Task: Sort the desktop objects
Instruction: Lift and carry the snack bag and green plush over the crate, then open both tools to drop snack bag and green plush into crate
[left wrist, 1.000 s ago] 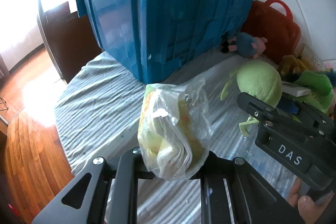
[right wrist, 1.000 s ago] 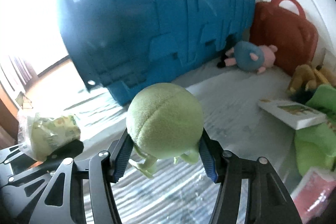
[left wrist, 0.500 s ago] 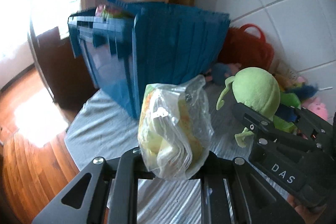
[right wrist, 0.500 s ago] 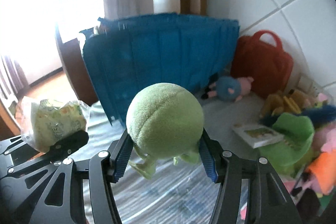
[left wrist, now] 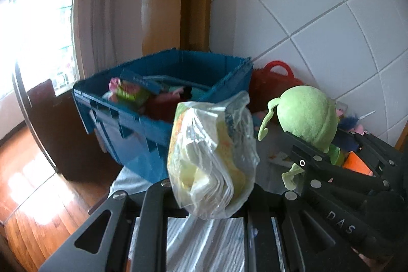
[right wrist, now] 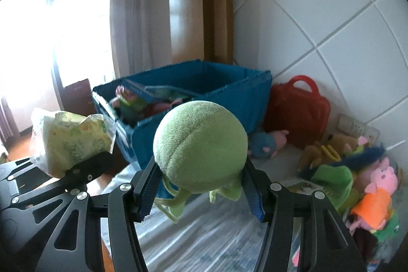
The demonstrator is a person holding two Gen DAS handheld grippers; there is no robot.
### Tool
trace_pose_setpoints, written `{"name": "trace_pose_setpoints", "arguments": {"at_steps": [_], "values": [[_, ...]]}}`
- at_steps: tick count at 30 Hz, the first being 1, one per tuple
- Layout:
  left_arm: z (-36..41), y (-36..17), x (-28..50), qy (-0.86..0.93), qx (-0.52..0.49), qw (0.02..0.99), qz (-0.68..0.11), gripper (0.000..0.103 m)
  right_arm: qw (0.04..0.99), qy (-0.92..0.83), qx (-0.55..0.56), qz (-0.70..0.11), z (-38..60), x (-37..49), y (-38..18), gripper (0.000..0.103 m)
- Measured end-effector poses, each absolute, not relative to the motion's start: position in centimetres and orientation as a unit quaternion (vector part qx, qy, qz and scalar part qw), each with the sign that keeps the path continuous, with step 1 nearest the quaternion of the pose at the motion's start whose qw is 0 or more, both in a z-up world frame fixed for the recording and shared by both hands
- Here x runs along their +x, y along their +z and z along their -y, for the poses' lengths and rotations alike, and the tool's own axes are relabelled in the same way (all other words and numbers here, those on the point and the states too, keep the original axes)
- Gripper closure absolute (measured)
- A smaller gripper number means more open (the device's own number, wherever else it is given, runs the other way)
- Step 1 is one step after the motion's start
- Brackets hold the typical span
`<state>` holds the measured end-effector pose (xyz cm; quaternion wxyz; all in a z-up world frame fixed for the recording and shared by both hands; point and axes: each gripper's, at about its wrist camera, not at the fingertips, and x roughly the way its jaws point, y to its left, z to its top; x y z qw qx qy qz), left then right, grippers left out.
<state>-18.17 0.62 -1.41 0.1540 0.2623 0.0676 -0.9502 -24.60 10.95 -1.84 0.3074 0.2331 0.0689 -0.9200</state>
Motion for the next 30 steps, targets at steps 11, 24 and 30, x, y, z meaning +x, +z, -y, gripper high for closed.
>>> {"name": "trace_pose_setpoints", "arguments": {"at_steps": [11,24,30], "values": [[4.7,2.2,-20.5,-0.957,0.222,0.176,-0.070,0.087,0.328,-0.924,0.184,-0.075,-6.4,-27.3,2.3,0.044],[17.6,3.7,-29.0,-0.965,0.223,0.127,-0.058,0.087,0.278,-0.940,0.186,-0.066,5.3,-33.4,3.1,0.044],[21.4,2.5,-32.4,-0.963,0.246,0.099,-0.058,0.087,0.241,-0.946,0.206,-0.072,9.1,-35.6,2.4,0.043]]}}
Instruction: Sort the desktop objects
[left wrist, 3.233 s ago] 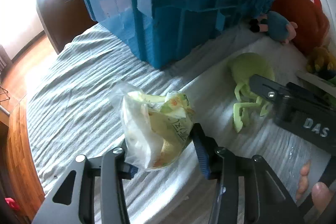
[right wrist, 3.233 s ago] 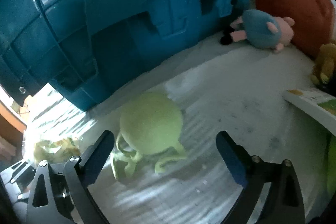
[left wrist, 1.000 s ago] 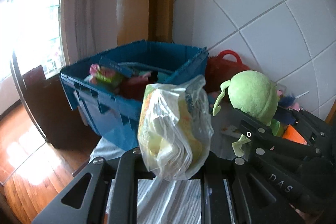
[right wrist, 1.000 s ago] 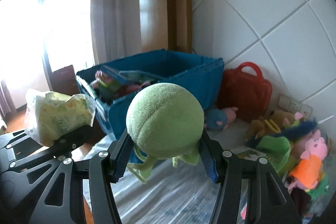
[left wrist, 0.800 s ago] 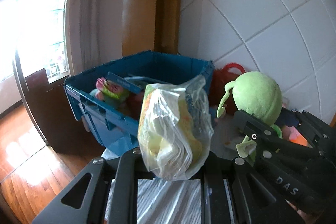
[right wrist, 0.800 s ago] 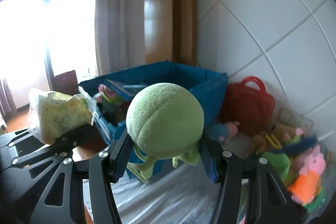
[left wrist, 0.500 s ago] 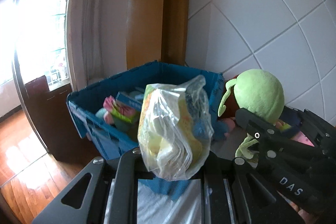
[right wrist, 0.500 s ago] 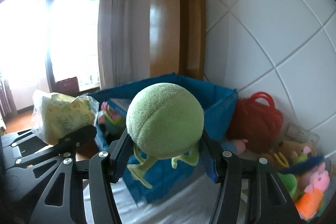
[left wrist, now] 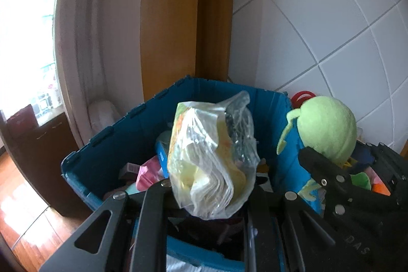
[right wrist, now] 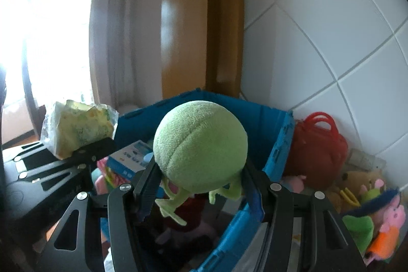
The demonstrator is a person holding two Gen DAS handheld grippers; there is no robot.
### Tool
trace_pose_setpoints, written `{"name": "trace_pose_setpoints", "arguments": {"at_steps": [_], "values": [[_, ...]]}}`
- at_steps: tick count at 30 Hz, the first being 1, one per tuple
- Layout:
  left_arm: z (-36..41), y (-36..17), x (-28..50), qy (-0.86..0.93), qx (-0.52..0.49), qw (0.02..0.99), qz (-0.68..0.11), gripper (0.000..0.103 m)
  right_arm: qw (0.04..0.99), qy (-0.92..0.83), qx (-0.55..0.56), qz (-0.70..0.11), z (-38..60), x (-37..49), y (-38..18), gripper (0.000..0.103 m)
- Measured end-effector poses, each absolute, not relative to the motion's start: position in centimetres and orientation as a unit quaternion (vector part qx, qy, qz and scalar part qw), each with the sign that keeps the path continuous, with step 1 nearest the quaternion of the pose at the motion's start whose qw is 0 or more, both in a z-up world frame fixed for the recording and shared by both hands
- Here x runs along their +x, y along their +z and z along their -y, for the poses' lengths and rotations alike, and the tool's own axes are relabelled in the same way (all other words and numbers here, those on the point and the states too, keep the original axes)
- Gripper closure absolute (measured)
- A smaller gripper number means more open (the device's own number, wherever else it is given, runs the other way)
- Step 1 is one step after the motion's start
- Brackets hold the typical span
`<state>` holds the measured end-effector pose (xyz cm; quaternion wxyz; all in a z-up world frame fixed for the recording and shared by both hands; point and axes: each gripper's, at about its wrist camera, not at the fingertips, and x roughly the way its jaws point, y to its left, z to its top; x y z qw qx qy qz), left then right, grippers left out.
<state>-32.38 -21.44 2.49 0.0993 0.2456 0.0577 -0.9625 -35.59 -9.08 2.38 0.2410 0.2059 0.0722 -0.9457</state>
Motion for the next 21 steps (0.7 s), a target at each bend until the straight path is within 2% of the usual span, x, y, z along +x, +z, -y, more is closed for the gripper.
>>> {"name": "trace_pose_setpoints", "arguments": {"at_steps": [1,2,3,4,5,6,10,15,18,21], "values": [[21.8,2.3,-32.8,-0.961,0.251,0.097,-0.060,0.087,0.234,-0.946,0.210,-0.076,9.4,-35.8,2.2,0.041],[22.2,1.9,-33.4,-0.960,0.257,0.093,-0.064,0.082,0.224,-0.948,0.214,-0.079,9.8,-36.1,1.9,0.037],[22.4,1.7,-33.7,-0.959,0.261,0.092,-0.065,0.068,0.213,-0.949,0.217,-0.079,9.9,-36.2,1.8,0.037],[22.7,1.3,-34.0,-0.957,0.266,0.091,-0.065,0.058,0.204,-0.951,0.221,-0.077,9.9,-36.4,1.6,0.037],[22.9,1.0,-34.1,-0.957,0.267,0.091,-0.066,0.039,0.200,-0.951,0.223,-0.075,9.8,-36.5,1.4,0.036],[23.0,0.8,-34.2,-0.958,0.266,0.092,-0.065,0.027,0.193,-0.952,0.224,-0.073,9.7,-36.5,1.3,0.036],[22.9,0.0,-34.5,-0.957,0.272,0.082,-0.065,0.024,0.172,-0.956,0.225,-0.073,9.4,-36.1,1.1,0.016],[22.9,-0.6,-34.3,-0.956,0.279,0.072,-0.063,0.024,0.155,-0.959,0.226,-0.074,8.8,-35.8,0.9,0.011],[22.6,-0.5,-33.9,-0.956,0.279,0.065,-0.065,0.024,0.146,-0.962,0.221,-0.068,8.5,-35.2,1.0,0.001],[22.2,-0.4,-33.6,-0.958,0.275,0.059,-0.063,0.024,0.135,-0.965,0.215,-0.067,7.8,-34.4,1.2,0.000]]}}
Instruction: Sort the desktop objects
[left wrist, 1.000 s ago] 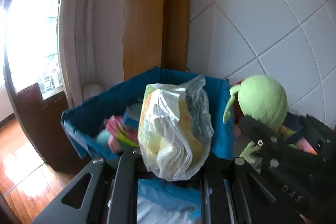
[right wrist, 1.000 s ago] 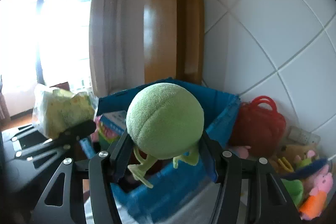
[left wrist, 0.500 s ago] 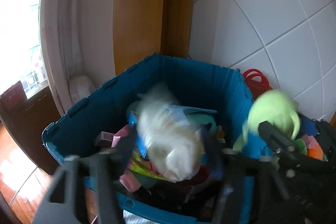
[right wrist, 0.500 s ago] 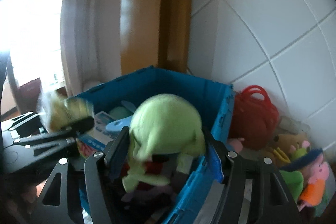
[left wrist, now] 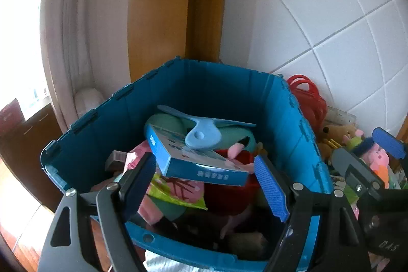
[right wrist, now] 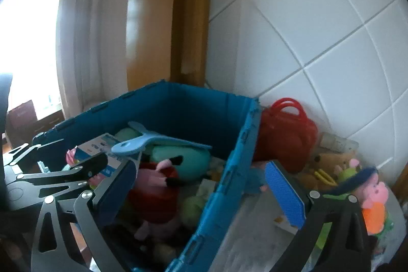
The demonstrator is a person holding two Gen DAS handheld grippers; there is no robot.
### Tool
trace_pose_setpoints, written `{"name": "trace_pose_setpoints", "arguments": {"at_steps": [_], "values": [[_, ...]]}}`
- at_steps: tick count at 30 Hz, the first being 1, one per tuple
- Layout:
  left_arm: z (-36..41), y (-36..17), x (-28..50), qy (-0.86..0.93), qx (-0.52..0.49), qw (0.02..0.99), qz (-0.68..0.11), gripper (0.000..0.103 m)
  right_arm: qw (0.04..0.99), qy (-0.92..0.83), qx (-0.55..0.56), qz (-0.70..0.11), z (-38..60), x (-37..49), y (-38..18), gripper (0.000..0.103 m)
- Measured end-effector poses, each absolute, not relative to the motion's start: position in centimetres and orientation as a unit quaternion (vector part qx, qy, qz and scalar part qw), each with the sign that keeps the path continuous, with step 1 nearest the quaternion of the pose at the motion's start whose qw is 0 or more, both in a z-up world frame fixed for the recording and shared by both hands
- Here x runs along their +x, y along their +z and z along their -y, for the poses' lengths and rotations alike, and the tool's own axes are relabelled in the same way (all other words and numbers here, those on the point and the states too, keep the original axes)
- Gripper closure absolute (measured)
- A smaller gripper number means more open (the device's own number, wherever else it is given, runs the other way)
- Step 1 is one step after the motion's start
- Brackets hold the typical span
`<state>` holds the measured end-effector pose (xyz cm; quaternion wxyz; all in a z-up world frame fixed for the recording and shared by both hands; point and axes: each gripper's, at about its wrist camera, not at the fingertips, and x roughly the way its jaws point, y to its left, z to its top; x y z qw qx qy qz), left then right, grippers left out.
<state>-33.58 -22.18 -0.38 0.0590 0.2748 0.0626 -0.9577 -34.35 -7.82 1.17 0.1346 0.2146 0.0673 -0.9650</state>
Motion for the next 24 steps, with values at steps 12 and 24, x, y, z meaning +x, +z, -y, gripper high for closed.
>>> {"name": "trace_pose_setpoints", "arguments": {"at_steps": [12,24], "values": [[13.8,1.6,-27.0,-0.972,0.232,-0.003,-0.031,0.000,0.047,-0.978,0.202,-0.036,-1.8,-26.9,1.2,0.000],[1.4,0.6,-13.9,-0.968,0.245,-0.032,-0.041,0.000,0.022,-0.979,0.201,-0.034,-15.0,-11.6,0.3,0.000]]}}
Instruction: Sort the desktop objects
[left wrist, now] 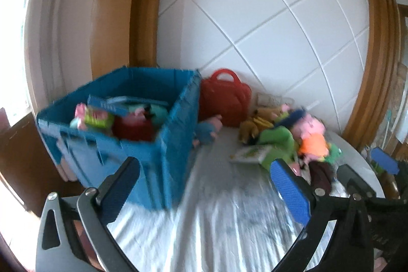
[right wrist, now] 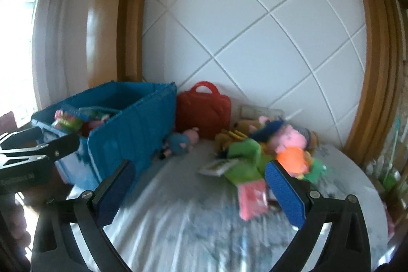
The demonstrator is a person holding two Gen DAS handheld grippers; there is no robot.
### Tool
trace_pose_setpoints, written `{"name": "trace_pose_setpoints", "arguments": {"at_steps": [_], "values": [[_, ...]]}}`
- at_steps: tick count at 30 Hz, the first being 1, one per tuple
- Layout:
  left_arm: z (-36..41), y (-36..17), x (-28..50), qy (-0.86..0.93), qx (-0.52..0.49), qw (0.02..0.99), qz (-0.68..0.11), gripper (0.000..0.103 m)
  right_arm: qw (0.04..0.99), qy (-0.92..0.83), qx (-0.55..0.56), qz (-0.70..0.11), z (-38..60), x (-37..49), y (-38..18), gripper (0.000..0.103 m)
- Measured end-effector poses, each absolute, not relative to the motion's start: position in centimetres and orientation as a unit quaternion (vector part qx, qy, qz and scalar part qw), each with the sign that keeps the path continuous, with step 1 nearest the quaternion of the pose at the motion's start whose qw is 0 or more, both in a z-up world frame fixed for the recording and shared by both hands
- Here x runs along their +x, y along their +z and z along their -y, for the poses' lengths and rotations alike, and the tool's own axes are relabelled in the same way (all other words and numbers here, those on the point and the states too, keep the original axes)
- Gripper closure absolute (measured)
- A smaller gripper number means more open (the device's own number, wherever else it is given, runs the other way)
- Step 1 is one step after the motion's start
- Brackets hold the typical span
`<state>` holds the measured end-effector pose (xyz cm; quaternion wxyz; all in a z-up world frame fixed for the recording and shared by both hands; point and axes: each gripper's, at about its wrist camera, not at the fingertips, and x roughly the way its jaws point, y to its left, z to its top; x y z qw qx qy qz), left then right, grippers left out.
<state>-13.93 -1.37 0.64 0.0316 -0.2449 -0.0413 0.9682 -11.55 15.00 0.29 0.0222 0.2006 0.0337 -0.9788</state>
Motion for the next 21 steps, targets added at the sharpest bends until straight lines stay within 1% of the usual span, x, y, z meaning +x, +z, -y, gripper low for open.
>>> {"name": "trace_pose_setpoints", "arguments": {"at_steps": [4,9,15,21], "values": [[-1.4,0.3,-10.6,0.964,-0.266,0.023,0.022,0.000,0.011,-0.977,0.214,-0.008,-18.5,-7.8,0.2,0.000],[-3.0,0.9,-7.3,0.965,-0.261,0.021,0.007,0.000,-0.008,-0.978,0.207,-0.011,-20.7,-3.7,0.7,0.000],[-2.7,1.6,-4.9,0.968,-0.249,0.029,0.005,0.000,-0.036,-0.980,0.193,-0.010,-21.9,-0.1,1.3,0.000],[-1.4,2.0,-3.7,0.969,-0.245,0.026,0.003,0.000,-0.056,-0.980,0.191,-0.003,-22.0,1.3,1.3,0.000]]}}
